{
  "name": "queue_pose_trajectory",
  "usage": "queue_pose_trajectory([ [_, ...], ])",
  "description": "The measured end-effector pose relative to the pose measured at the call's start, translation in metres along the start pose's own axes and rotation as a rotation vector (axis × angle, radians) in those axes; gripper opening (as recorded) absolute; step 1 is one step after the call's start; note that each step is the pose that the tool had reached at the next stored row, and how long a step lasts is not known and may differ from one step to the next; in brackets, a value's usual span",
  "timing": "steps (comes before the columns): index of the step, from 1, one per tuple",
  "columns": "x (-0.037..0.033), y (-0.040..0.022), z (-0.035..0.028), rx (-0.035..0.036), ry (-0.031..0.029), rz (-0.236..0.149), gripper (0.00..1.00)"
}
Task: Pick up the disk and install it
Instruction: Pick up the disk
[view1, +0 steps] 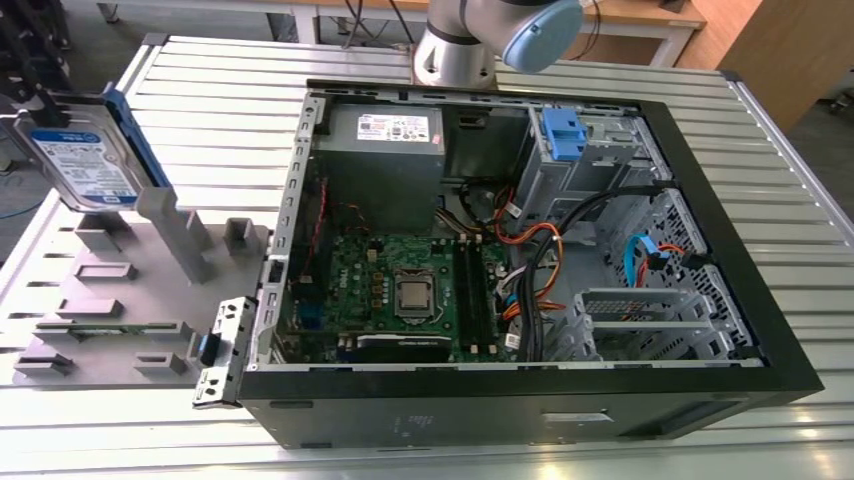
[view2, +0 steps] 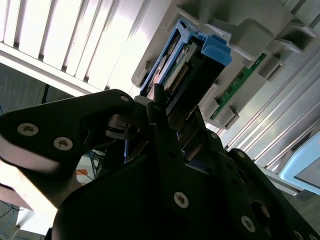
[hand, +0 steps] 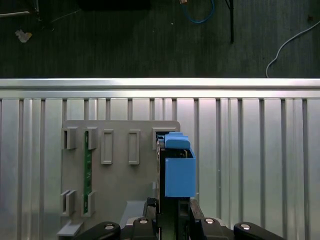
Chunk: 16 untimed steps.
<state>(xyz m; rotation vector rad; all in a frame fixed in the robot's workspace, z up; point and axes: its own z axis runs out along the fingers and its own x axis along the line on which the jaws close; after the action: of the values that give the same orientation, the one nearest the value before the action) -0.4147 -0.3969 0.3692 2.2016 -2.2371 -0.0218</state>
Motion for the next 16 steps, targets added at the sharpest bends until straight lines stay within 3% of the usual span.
queue_pose_trajectory([
  [13,-0.0001,0.0002,-0.0129,-0.0001,0.0000,0.000,0.35],
  [16,-0.0001,0.0002,-0.0132,0.0002,-0.0001,0.000,0.35],
])
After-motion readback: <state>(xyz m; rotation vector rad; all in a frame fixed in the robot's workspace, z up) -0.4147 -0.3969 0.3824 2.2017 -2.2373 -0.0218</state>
